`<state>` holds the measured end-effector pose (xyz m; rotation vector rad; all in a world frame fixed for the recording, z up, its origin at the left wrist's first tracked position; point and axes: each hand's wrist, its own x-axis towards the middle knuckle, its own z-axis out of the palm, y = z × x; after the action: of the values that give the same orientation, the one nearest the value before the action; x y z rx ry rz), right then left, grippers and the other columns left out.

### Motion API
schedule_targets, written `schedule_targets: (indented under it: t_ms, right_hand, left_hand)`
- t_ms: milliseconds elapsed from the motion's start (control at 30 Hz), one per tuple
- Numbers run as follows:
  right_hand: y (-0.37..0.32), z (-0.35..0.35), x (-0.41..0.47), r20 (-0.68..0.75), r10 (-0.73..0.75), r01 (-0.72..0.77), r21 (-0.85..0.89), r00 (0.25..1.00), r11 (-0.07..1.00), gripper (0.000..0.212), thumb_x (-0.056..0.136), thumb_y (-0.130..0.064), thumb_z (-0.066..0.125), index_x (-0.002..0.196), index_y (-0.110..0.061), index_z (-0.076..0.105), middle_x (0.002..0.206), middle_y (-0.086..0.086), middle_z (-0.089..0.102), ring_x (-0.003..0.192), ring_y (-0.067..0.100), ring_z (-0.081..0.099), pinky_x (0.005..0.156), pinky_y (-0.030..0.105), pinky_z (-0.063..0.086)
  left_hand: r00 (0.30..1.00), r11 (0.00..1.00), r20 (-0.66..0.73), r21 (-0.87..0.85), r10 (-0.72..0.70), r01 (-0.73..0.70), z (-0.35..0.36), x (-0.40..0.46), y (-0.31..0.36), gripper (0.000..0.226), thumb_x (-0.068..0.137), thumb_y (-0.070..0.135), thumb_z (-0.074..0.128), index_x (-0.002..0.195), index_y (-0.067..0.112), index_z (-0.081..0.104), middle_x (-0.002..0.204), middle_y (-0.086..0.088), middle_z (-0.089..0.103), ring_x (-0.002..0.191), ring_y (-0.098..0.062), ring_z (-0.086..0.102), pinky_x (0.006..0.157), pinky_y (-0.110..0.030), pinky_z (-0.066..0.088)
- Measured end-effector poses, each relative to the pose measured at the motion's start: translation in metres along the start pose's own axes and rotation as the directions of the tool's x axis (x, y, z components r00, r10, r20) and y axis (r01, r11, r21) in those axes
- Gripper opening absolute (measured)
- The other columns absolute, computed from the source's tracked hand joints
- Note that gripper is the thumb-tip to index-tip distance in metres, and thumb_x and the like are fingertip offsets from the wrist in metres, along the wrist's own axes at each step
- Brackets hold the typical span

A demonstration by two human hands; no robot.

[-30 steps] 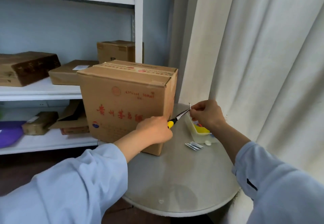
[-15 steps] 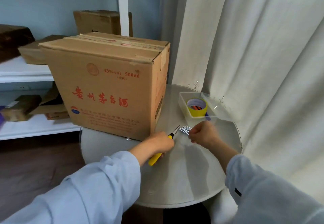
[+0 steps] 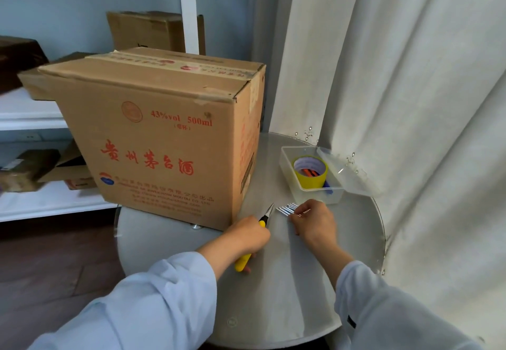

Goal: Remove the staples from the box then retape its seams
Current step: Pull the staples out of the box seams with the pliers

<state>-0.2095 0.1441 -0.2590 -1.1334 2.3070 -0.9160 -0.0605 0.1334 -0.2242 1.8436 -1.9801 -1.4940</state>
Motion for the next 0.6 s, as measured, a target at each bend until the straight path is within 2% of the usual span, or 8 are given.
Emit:
schedule_targets:
  t_ms: [133, 200, 267, 333, 433, 467, 533, 600]
  right_hand:
    - [-0.004, -0.002, 0.002, 0.020, -0.040, 0.041, -0.059, 0.999, 0.997, 0.016, 0.077, -0.033, 0.069, 0.072, -0.028, 0.054, 0.090, 0.007, 0.069, 0.091, 0.027, 0.064, 0.080, 0.034, 0.052]
    - [-0.007, -0.005, 0.000, 0.025, -0.057, 0.060, -0.150, 0.998, 0.987, 0.014, 0.080, -0.037, 0.069, 0.087, -0.029, 0.059, 0.102, 0.007, 0.066, 0.099, 0.027, 0.061, 0.082, 0.033, 0.049]
    - [-0.008, -0.010, 0.000, 0.004, -0.082, 0.080, -0.251, 0.997, 0.965, 0.026, 0.084, -0.041, 0.066, 0.106, -0.027, 0.062, 0.115, 0.005, 0.060, 0.108, 0.026, 0.056, 0.083, 0.032, 0.043]
    - [-0.011, -0.015, -0.001, -0.023, -0.122, 0.106, -0.344, 0.992, 0.933, 0.036, 0.086, -0.046, 0.064, 0.115, -0.025, 0.062, 0.122, 0.002, 0.057, 0.116, 0.024, 0.052, 0.085, 0.032, 0.042]
    - [-0.015, -0.021, -0.003, 0.000, -0.160, 0.143, -0.458, 0.987, 0.878, 0.044, 0.085, -0.053, 0.061, 0.119, -0.024, 0.060, 0.124, 0.001, 0.056, 0.121, 0.021, 0.046, 0.089, 0.031, 0.041]
    - [-0.016, -0.023, -0.003, 0.019, -0.160, 0.149, -0.489, 0.987, 0.860, 0.048, 0.084, -0.056, 0.061, 0.119, -0.023, 0.060, 0.123, 0.002, 0.056, 0.121, 0.022, 0.046, 0.089, 0.031, 0.042]
    - [-0.019, -0.023, -0.002, 0.058, -0.150, 0.157, -0.536, 0.987, 0.829, 0.051, 0.082, -0.059, 0.061, 0.116, -0.021, 0.059, 0.121, 0.002, 0.058, 0.119, 0.022, 0.048, 0.087, 0.030, 0.042]
    - [-0.023, -0.023, -0.001, 0.085, -0.153, 0.174, -0.566, 0.985, 0.806, 0.052, 0.080, -0.060, 0.063, 0.113, -0.020, 0.059, 0.119, 0.002, 0.059, 0.117, 0.023, 0.051, 0.085, 0.029, 0.042]
  left_hand:
    - [1.000, 0.999, -0.008, 0.033, 0.005, -0.005, 0.000, 0.003, -0.002, 0.013, 0.084, 0.009, 0.038, 0.085, 0.006, 0.050, 0.080, -0.015, 0.057, 0.076, -0.033, 0.059, 0.064, -0.045, 0.057]
    - [1.000, 0.999, -0.021, 0.053, 0.012, -0.011, 0.002, 0.003, -0.003, 0.015, 0.082, 0.011, 0.039, 0.090, 0.007, 0.052, 0.086, -0.015, 0.059, 0.080, -0.033, 0.063, 0.066, -0.046, 0.059]
    - [0.999, 0.998, -0.041, 0.069, 0.013, -0.010, 0.003, 0.005, -0.005, 0.021, 0.083, 0.016, 0.042, 0.100, 0.009, 0.052, 0.097, -0.016, 0.062, 0.091, -0.034, 0.065, 0.071, -0.047, 0.059]
    - [0.999, 0.998, -0.052, 0.064, 0.007, -0.004, 0.001, 0.005, -0.003, 0.026, 0.086, 0.023, 0.045, 0.107, 0.010, 0.051, 0.104, -0.016, 0.062, 0.096, -0.033, 0.063, 0.078, -0.048, 0.057]
    - [0.998, 0.995, 0.019, -0.080, -0.054, 0.055, -0.005, 0.002, 0.005, 0.026, 0.091, 0.026, 0.043, 0.101, 0.003, 0.050, 0.080, -0.016, 0.057, 0.075, -0.033, 0.057, 0.065, -0.047, 0.055]
    - [0.997, 0.992, 0.040, -0.103, -0.067, 0.071, -0.008, 0.001, 0.010, 0.031, 0.093, 0.029, 0.040, 0.105, 0.001, 0.049, 0.081, -0.017, 0.056, 0.075, -0.033, 0.057, 0.062, -0.044, 0.054]
    - [0.997, 0.995, 0.038, -0.078, -0.065, 0.068, -0.012, 0.002, 0.016, 0.048, 0.094, 0.038, 0.035, 0.124, 0.000, 0.042, 0.111, -0.020, 0.059, 0.100, -0.034, 0.060, 0.076, -0.044, 0.052]
    - [0.999, 0.998, 0.008, 0.034, -0.050, 0.050, -0.015, 0.002, 0.023, 0.058, 0.095, 0.040, 0.032, 0.139, 0.001, 0.031, 0.138, -0.020, 0.045, 0.123, -0.034, 0.049, 0.096, -0.040, 0.044]
